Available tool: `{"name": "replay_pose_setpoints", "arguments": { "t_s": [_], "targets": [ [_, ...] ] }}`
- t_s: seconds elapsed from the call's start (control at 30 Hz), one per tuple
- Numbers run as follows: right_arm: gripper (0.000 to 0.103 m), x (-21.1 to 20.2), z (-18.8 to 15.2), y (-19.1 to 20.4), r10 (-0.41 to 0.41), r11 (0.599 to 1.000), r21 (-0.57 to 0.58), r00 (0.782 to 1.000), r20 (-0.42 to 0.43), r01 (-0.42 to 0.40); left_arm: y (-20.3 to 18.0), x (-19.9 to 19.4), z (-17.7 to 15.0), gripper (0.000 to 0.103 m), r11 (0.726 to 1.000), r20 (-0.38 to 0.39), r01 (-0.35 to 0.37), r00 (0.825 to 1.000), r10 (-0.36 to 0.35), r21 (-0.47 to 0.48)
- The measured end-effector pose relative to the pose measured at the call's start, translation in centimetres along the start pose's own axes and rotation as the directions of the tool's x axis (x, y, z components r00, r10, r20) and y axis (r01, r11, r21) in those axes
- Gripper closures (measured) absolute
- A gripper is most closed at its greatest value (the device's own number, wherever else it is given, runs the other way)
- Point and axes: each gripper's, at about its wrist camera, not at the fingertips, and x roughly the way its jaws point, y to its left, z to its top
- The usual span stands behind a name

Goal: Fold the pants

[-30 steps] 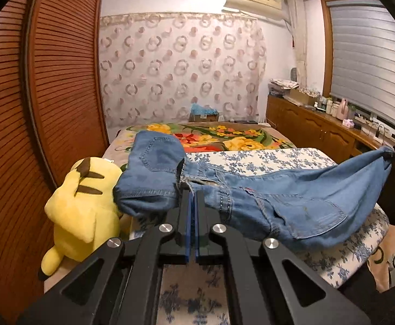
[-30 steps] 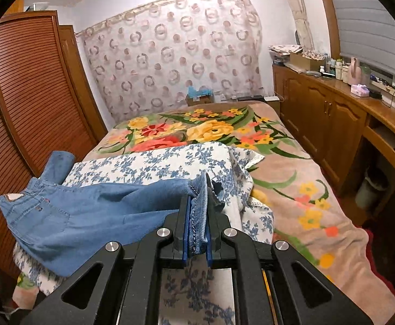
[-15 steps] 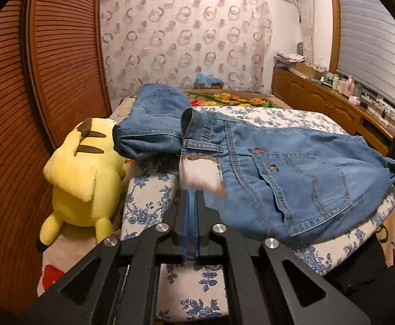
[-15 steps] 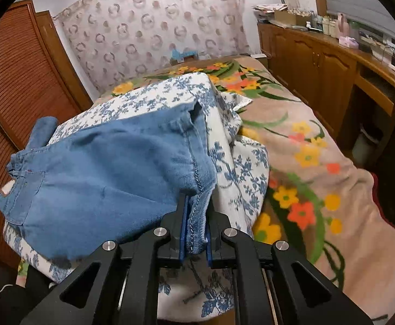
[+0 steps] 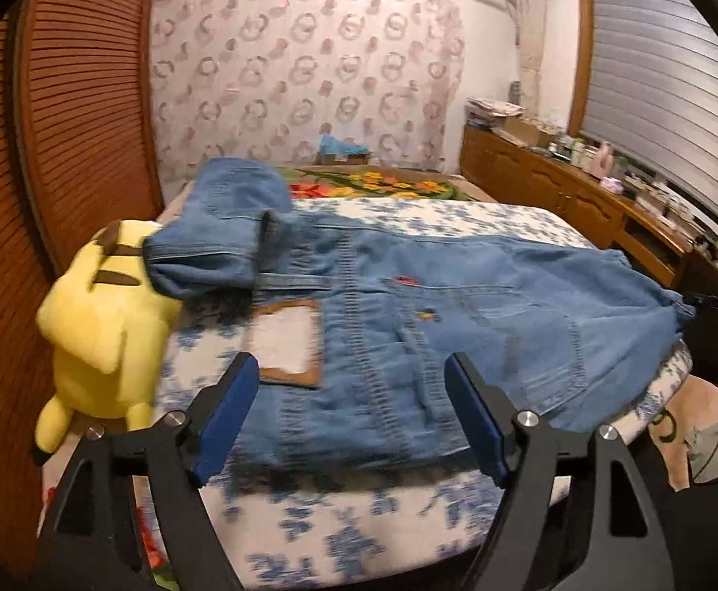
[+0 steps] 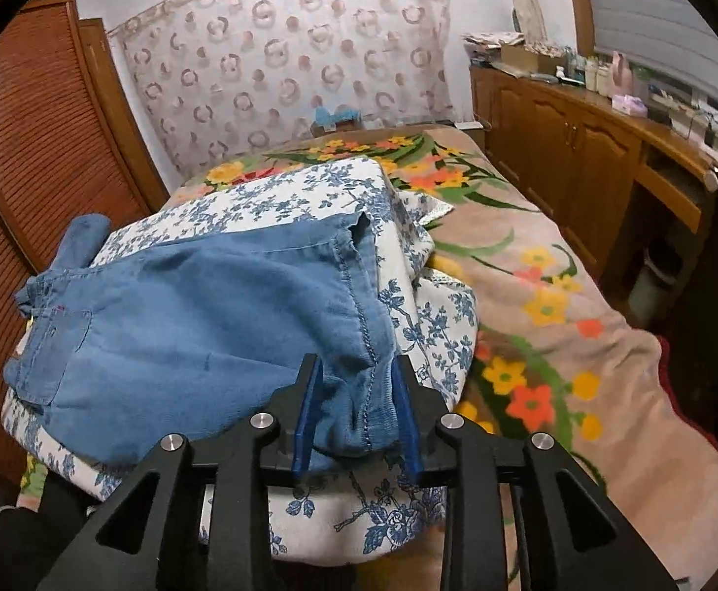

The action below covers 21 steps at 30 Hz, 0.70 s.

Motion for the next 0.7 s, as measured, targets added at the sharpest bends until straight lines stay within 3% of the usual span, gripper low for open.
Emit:
{"name": "replay_pose_setpoints", "arguments": {
  "t_s": [0.4, 0.47, 0.7],
  "targets": [
    [0.073, 0.7, -0.2, -0.4, -0.038, 0.998, -0.042, 0.999, -0.029, 0.037, -7.1, 2.8, 0.3, 0.025, 0.990, -0.030, 0.111, 0.994, -0.108, 0.083],
    [0.090, 0.6, -0.1, 0.0, -0.035, 0.997, -0.064, 0.999, -0.027, 0.034, -7.8, 3.0, 0.2, 0.025, 0.988, -0.038, 0.122, 0.992, -0.119, 0.094],
    [0.099, -1.5, 1.6, 2.9, 0.093, 0.988, -0.128, 0.995, 0.032, -0.088, -8.1, 3.1, -0.2, 0.025, 0.988, -0.043, 0.125, 0.992, -0.121, 0.088]
  ]
}}
